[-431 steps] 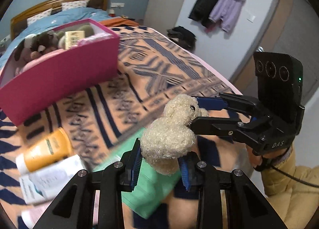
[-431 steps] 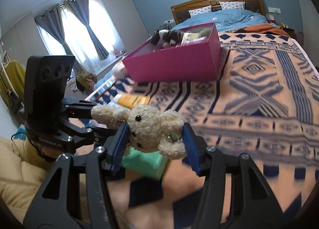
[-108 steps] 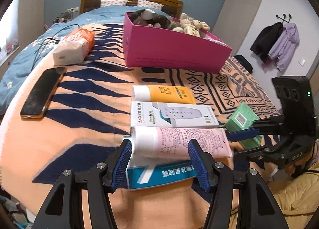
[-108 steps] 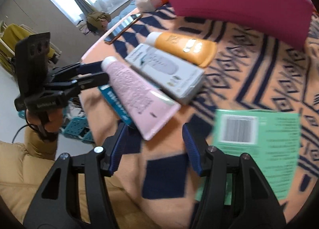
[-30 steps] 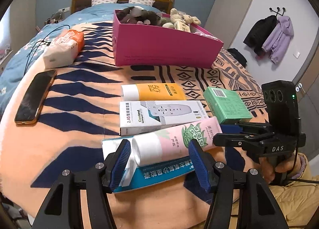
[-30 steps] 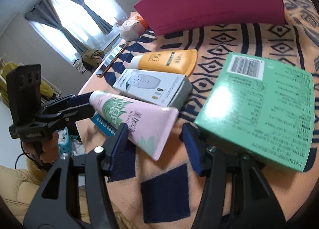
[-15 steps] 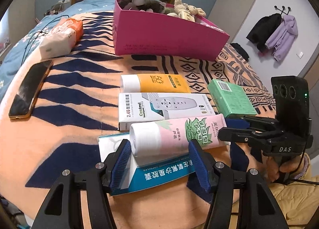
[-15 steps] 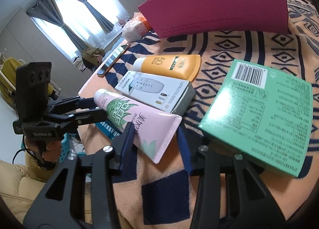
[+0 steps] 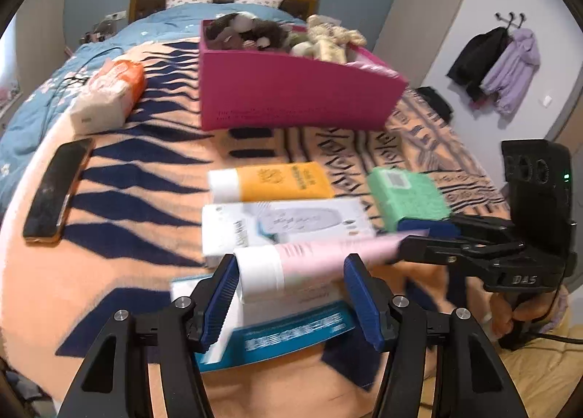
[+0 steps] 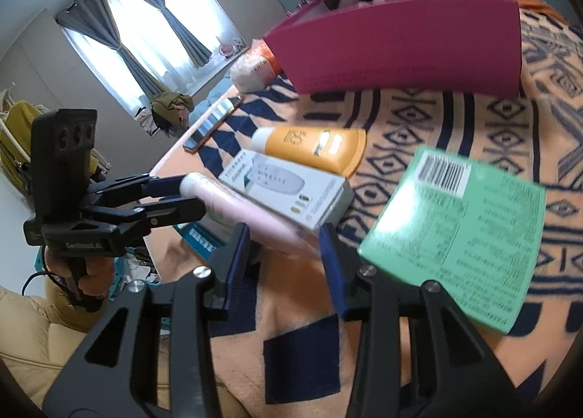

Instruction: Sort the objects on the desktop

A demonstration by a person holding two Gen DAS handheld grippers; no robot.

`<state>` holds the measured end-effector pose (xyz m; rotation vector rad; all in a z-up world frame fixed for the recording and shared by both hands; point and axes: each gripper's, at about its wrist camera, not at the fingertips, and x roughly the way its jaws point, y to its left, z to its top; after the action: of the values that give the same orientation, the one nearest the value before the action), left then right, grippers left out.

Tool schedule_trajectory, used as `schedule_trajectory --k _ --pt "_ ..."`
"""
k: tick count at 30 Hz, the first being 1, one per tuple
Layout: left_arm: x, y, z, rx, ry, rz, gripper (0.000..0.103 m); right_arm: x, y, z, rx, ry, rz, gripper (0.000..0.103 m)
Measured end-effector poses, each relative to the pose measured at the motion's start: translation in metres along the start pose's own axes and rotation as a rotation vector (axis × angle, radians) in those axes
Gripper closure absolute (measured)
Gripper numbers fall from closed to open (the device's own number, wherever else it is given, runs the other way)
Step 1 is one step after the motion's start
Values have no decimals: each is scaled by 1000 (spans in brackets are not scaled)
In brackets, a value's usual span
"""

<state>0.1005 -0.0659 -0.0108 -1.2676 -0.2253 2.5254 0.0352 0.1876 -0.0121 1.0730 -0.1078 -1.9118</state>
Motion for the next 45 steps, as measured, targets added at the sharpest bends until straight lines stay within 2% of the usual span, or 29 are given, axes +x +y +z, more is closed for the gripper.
schedule_trajectory --k 1,5,8,13,17,20,25,28,31,38,41,45 --pt "0 -3 3 0 -2 -27 47 0 2 3 -5 3 23 76" --pt "6 -19 10 47 -19 -8 47 8 12 11 -61 17 -2 76" --pt "12 -16 8 35 -2 -21 47 5 2 10 -21 7 -2 76" --pt "13 -6 4 24 17 -32 47 -9 -15 -10 29 38 -4 64" --pt "11 -13 5 55 10 -43 47 -22 -31 -30 124 51 -19 63" --pt "13 -22 7 89 14 -48 47 -28 -40 -43 191 61 -19 58" --pt "28 -25 7 100 62 -29 47 -27 -38 -55 220 81 6 58" --pt "35 -21 4 82 89 -19 46 -22 -36 -52 216 68 26 58" --pt "30 -14 4 63 75 12 47 -13 -35 -45 206 50 54 52" --pt "12 8 3 8 42 69 47 17 -27 -23 138 52 104 52" --pt "8 13 6 7 34 96 47 24 -23 -14 99 59 86 52" --pt "12 12 9 23 42 98 47 21 -30 -15 134 56 83 52"
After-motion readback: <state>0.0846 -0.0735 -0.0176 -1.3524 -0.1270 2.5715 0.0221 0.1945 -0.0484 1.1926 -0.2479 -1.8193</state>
